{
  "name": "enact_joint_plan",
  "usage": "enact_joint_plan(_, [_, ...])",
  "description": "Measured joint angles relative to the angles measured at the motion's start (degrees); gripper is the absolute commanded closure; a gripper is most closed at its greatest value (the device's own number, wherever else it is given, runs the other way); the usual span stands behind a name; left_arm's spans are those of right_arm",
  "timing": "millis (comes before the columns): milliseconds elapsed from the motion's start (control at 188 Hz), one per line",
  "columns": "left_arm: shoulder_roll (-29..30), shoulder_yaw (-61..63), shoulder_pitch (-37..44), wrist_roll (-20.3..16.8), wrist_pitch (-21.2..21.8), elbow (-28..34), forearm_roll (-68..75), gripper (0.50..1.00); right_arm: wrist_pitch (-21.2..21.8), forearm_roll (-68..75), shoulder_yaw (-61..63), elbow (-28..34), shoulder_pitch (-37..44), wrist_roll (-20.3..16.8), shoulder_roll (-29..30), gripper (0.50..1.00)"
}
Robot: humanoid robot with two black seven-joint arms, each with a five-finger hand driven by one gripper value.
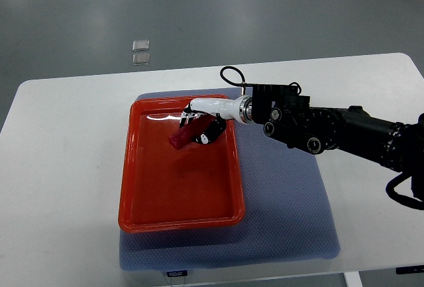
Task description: Place red pepper on red tray
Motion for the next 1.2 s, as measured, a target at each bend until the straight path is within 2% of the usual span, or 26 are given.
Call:
enact_joint_plan(186, [0.0, 0.01, -0.01, 0.0, -0.02, 0.01, 0.0, 0.5, -0.58, -0.02, 0.0, -0.44, -1.44, 0.1, 0.0, 1.0])
enact_joint_plan(192, [0.0, 0.01, -0.01, 0.0, -0.02, 0.01, 0.0, 0.5, -0.6, -0.02, 0.0, -0.44, -1.46, 0.1, 0.0, 0.979])
enact_joint_plan(197, [0.0, 0.02, -0.01, 0.0, -0.02, 0.01, 0.0, 0.5, -0.61, -0.02, 0.0, -0.45, -1.47, 0.1, 0.0, 0.979])
enact_joint_plan(208, [0.0, 0.03, -0.01, 0.0, -0.02, 0.01, 0.0, 0.5, -0.67, -0.02, 0.0, -0.45, -1.52, 0.1, 0.0, 0.92])
enact_joint_plan(213, [0.0, 0.03, -0.01, 0.0, -0.02, 0.01, 0.0, 0.5, -0.69, -0.01, 0.0, -0.45, -1.54, 0.11, 0.0, 0.92])
enact_joint_plan(229, [0.0, 0.04, -0.01, 0.0, -0.02, 0.01, 0.0, 0.5, -0.77, 0.02, 0.01, -0.45, -1.59, 0.12, 0.0, 0.877])
enact_joint_plan(319, [0.0, 0.08, -0.01, 0.0, -0.02, 0.02, 0.0, 0.5, -0.96, 0.19, 0.34, -0.46, -1.69, 0.19, 0.0, 0.767])
enact_joint_plan(325, [0.0, 0.08, -0.01, 0.0, -0.02, 0.02, 0.0, 0.5, -0.97, 0.2, 0.36, -0.46, -1.69, 0.19, 0.0, 0.744])
enact_joint_plan(341, [0.0, 0.09, -0.01, 0.0, -0.02, 0.02, 0.0, 0.5, -0.97, 0.24, 0.47, -0.46, -1.7, 0.22, 0.0, 0.724])
enact_joint_plan(357, [0.0, 0.09, -0.01, 0.0, -0.02, 0.02, 0.0, 0.5, -0.97, 0.27, 0.55, -0.46, -1.7, 0.23, 0.0, 0.683])
enact_joint_plan(389, [0.0, 0.09, -0.02, 0.0, -0.02, 0.02, 0.0, 0.5, -0.97, 0.32, 0.73, -0.45, -1.71, 0.24, 0.0, 0.644])
enact_joint_plan(463, [0.0, 0.09, -0.03, 0.0, -0.02, 0.02, 0.0, 0.5, -0.97, 0.37, 1.05, -0.41, -1.71, 0.27, 0.0, 0.597])
enact_joint_plan(729, [0.0, 0.03, -0.01, 0.0, -0.02, 0.02, 0.0, 0.5, -0.83, 0.65, 5.98, -0.37, -1.25, 0.27, 0.0, 0.587])
enact_joint_plan(916, [0.0, 0.0, -0.01, 0.0, -0.02, 0.02, 0.0, 0.5, -2.27, 5.89, 20.02, -0.43, -2.19, 0.39, 0.0, 0.587])
enact_joint_plan(1060, [0.0, 0.06, 0.0, 0.0, -0.02, -0.03, 0.0, 0.5, -4.38, 15.36, 35.72, -0.49, -8.62, 2.96, 0.0, 0.587])
enact_joint_plan(1198, [0.0, 0.09, 0.0, 0.01, -0.01, -0.11, 0.0, 0.5, -4.47, 31.38, 51.56, -0.52, -17.61, 6.24, -0.01, 0.585])
